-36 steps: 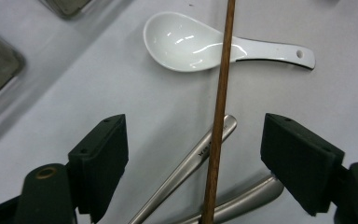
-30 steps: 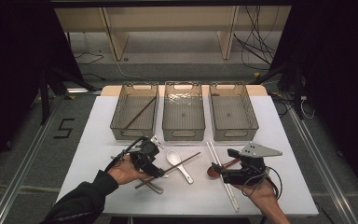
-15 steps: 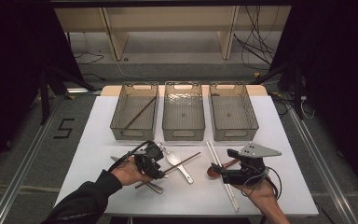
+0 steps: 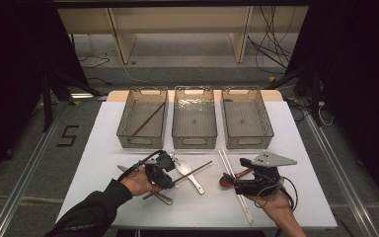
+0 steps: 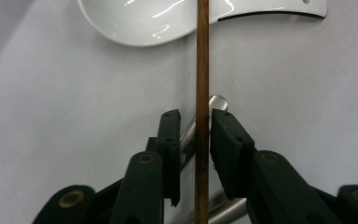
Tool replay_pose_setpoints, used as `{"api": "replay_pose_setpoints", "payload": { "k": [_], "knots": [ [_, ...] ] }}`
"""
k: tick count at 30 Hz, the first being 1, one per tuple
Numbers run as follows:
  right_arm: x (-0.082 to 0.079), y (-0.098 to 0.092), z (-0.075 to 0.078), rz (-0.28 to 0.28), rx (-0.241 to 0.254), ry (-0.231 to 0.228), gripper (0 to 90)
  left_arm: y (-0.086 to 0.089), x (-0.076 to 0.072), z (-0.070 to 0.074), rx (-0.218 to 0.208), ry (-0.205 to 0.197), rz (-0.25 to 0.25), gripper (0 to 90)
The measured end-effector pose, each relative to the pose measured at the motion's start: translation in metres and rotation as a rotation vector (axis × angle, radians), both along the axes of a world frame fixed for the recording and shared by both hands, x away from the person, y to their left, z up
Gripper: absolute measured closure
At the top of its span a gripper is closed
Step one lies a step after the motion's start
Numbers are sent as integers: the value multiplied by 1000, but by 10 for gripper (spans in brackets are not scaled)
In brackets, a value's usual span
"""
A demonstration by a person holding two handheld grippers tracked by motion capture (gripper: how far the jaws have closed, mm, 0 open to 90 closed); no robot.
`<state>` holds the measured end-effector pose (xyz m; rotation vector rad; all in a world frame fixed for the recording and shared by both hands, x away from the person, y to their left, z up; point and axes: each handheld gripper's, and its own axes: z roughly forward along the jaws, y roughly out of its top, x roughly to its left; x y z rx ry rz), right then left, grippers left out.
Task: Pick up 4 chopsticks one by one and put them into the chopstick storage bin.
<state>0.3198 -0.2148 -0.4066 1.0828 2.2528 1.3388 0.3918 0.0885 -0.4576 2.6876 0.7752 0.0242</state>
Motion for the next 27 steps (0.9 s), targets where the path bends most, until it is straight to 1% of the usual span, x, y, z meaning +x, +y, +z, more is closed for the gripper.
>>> {"api": "replay_pose_setpoints", "payload": {
  "k": [5, 7, 10, 14, 18, 21, 27],
  "knots": [
    [0, 0, 0, -2, 0, 3, 230, -1, 0, 0, 6, -7, -6, 744],
    [0, 0, 0, -2, 0, 5, 230, -2, 0, 0, 10, -16, -12, 749],
    [0, 0, 0, -3, 0, 6, 230, -4, 0, -1, 10, -24, -10, 773],
    [0, 0, -1, -5, -1, 7, 231, -5, 0, 0, 13, -33, -29, 821],
    [0, 0, -1, -4, -3, 9, 231, -4, 1, -1, 0, -24, -31, 834],
    [0, 0, -1, -4, -2, 8, 231, -2, 2, 1, -5, -41, -30, 840],
    [0, -1, -1, -4, 0, 7, 232, 3, 2, 16, -48, -77, -18, 843]
  ]
}}
